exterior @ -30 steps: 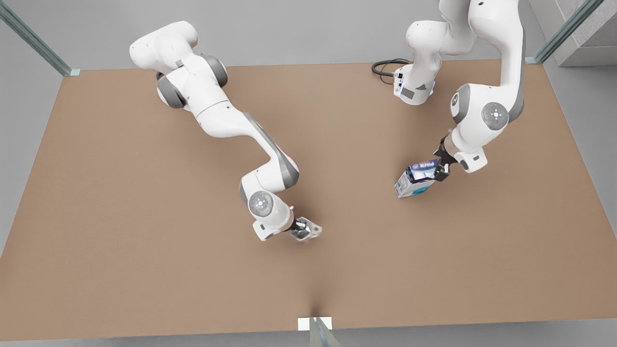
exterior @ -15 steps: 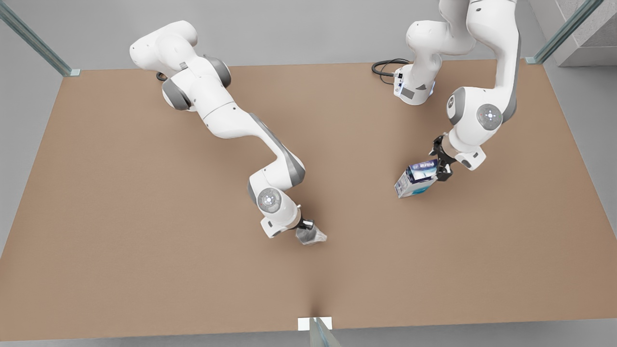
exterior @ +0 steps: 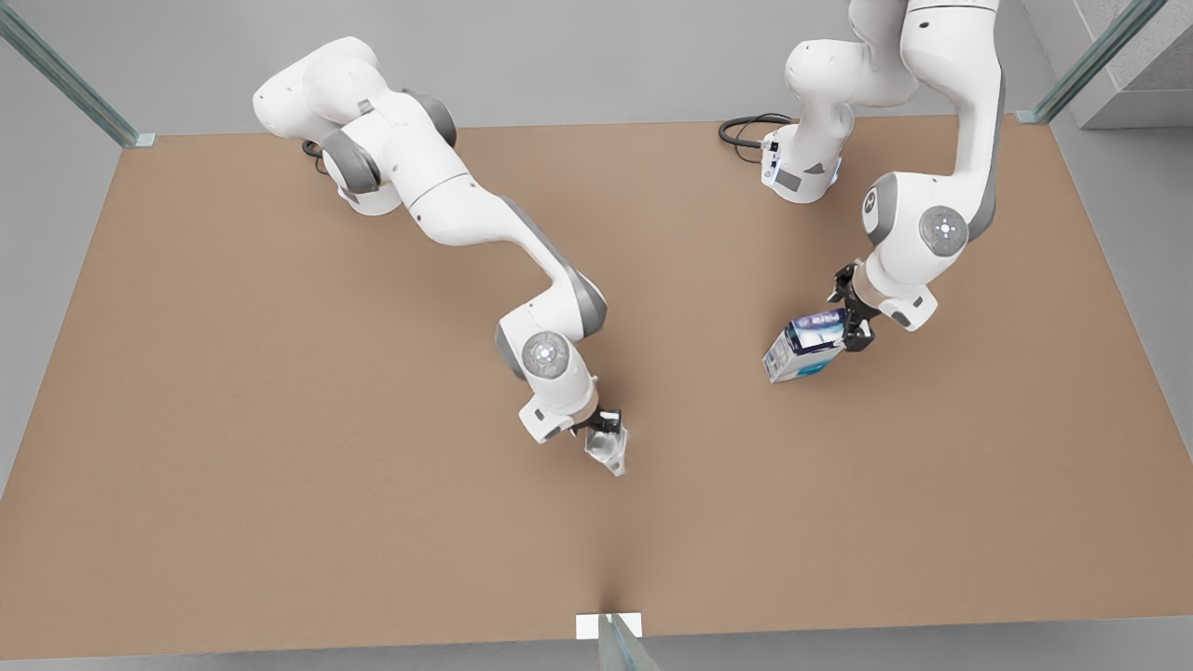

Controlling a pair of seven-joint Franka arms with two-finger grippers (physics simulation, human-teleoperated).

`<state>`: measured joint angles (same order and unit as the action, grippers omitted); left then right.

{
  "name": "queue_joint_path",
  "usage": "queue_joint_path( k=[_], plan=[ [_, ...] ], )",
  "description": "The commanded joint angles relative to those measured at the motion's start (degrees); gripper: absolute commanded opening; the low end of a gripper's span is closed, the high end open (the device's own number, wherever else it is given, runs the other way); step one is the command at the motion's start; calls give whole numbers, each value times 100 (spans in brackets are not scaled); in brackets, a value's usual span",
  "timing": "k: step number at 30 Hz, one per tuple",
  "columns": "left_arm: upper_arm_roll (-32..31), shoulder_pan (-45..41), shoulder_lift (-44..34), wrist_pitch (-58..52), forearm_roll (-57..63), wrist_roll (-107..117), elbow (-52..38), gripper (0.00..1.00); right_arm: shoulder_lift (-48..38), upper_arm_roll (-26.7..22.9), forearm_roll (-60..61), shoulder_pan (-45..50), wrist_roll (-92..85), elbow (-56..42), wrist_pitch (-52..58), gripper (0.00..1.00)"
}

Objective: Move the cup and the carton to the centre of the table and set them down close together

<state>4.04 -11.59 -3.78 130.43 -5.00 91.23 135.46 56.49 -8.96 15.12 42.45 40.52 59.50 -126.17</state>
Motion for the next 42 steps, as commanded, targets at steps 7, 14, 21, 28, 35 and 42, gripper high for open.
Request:
queue_joint_path(
  k=[7,14,21,28,35,42],
  plan=[
    [0,-10,132,9,-1,0,6,100,-243,-9,18,-26,0,131,93,75],
    [0,-63,307,158,-1,0,-2,100,-3002,26,-236,-922,-430,2100,785,100],
    [-9,-107,290,106,-10,-9,-55,56,-4875,44,-765,-3603,-3911,2347,3643,100],
    [-1757,-731,1450,-2268,34,3024,-3306,67,-4585,123,-1327,-3788,-4122,1810,3916,100],
    [-2575,-924,2505,-1969,640,2865,-4291,68,-4568,114,-1327,-3779,-4113,1564,3907,100],
    [-2505,-924,2707,-1266,1053,2874,-4001,71,-4515,114,-1310,-3762,-4105,1556,3863,100]
  ],
)
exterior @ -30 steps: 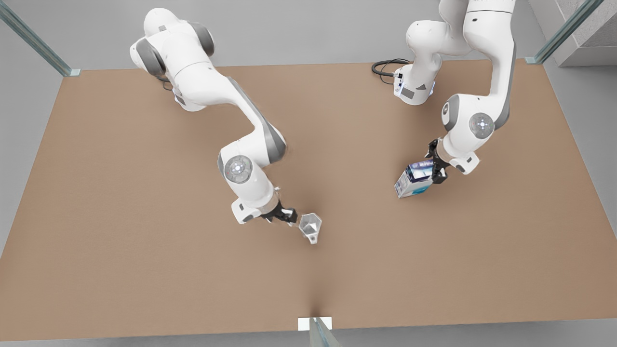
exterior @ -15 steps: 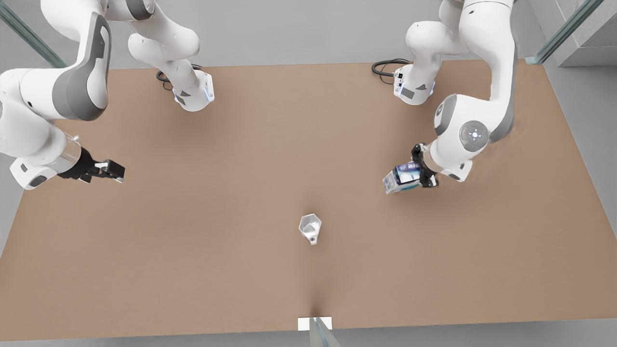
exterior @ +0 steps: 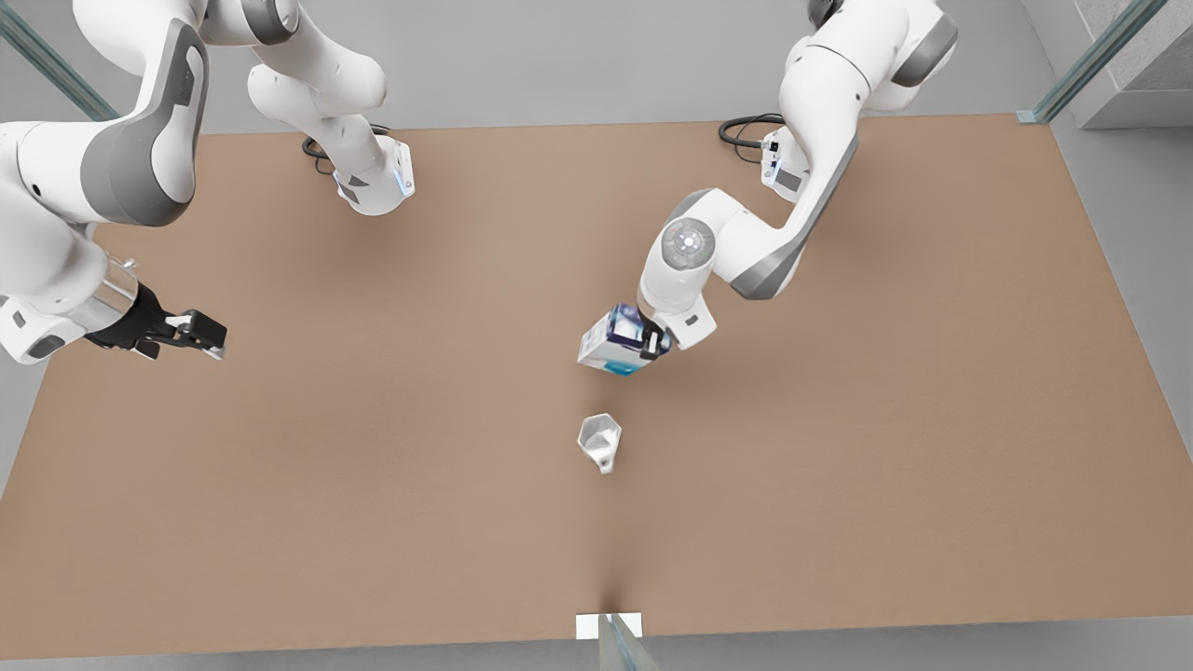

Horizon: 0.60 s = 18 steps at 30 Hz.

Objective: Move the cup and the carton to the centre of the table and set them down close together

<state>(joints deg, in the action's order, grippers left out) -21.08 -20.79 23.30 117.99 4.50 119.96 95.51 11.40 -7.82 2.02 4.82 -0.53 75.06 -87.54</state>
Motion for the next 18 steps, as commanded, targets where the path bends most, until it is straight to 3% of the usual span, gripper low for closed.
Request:
queue_joint_path(
  k=[1,9,13,18],
  plan=[
    [-1,-4,-1,14,104,1,2,71,2,0,0,1,0,0,0,100],
    [17,-4,131,655,112,1,301,72,82,9,-9,19,0,-9,-9,100],
    [43,-4,246,717,183,1,292,80,73,17,-9,27,9,-53,-9,100],
    [43,-4,246,691,183,45,292,100,82,17,0,19,9,-79,-9,100]
  ],
)
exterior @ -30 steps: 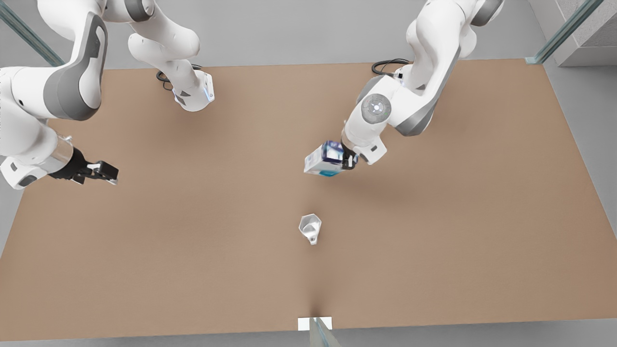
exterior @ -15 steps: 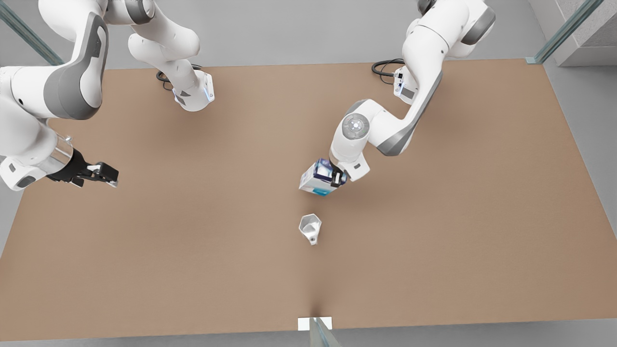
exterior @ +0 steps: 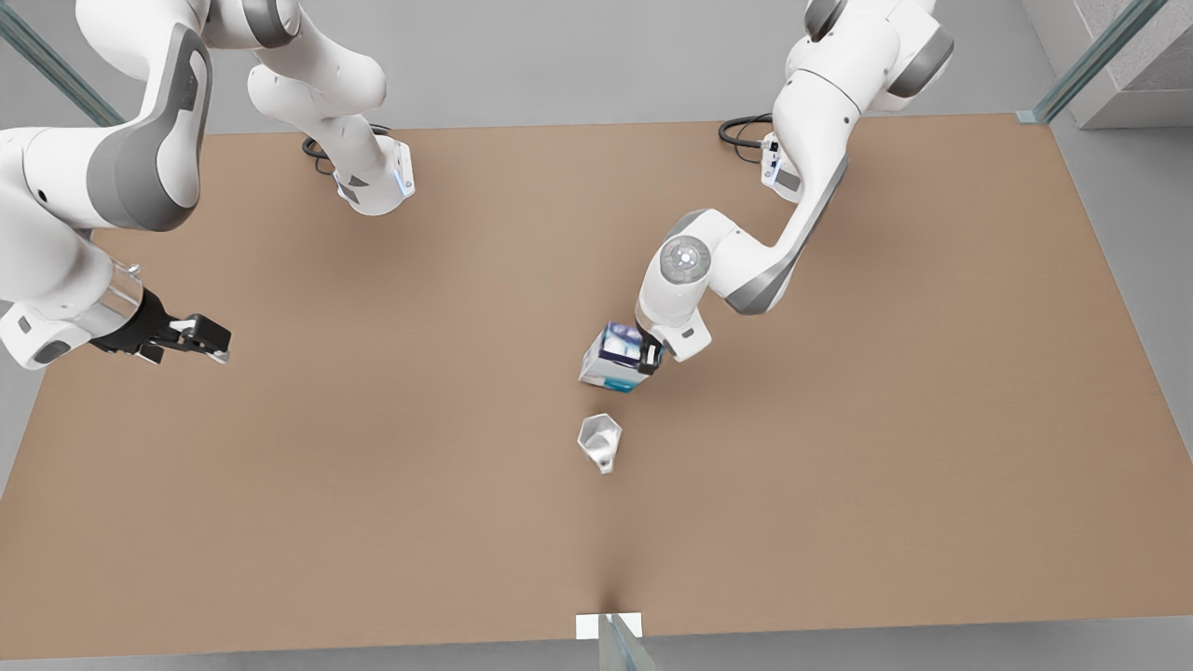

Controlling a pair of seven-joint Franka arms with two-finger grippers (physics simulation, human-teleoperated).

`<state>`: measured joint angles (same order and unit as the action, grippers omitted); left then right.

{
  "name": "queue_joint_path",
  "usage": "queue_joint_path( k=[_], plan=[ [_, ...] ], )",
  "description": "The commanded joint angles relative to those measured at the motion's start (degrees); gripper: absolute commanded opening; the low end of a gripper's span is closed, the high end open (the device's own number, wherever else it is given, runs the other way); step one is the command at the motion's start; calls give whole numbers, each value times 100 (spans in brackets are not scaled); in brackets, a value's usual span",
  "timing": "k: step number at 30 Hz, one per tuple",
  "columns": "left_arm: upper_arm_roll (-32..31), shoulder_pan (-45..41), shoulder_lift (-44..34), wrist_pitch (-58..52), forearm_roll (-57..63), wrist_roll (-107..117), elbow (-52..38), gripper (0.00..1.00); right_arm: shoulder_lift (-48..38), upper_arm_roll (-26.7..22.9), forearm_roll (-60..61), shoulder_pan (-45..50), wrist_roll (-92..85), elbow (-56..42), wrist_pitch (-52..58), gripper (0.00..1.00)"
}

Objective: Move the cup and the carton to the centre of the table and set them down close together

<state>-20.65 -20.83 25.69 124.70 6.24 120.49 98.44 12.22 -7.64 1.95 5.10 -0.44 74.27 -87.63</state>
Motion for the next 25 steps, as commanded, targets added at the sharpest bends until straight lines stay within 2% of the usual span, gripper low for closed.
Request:
queue_joint_path(
  k=[1,7,11,12,13,14,17,19,25],
  plan=[
    [0,0,-11,-16,9,1,0,100,0,0,-2,-9,0,0,0,100],
    [44,9,-117,-279,0,-17,-9,100,35,0,-2,-18,0,0,-44,100],
    [158,61,-687,-1658,-44,-61,-53,100,35,0,-2,-9,0,0,-44,100],
    [553,219,-1127,-2124,-394,-797,-175,100,35,0,-2,-9,0,-9,-53,100],
    [1019,720,-1382,-2994,-738,-3045,-641,100,35,0,-2,-9,0,-9,-88,100],
    [1265,949,-1470,-3399,-493,-5525,-782,100,35,0,-2,-18,0,-9,-97,100],
    [1766,1406,-1875,-3417,-430,-10632,-923,100,149,-18,-10,-45,0,0,-395,100],
    [1977,1406,-1848,-3557,-395,-10994,-1107,100,158,-9,-10,-36,0,0,-853,100],
    [1969,1406,-1734,-3663,-483,-11003,-1239,100,140,-18,-107,-62,-26,18,-721,100]
  ],
)
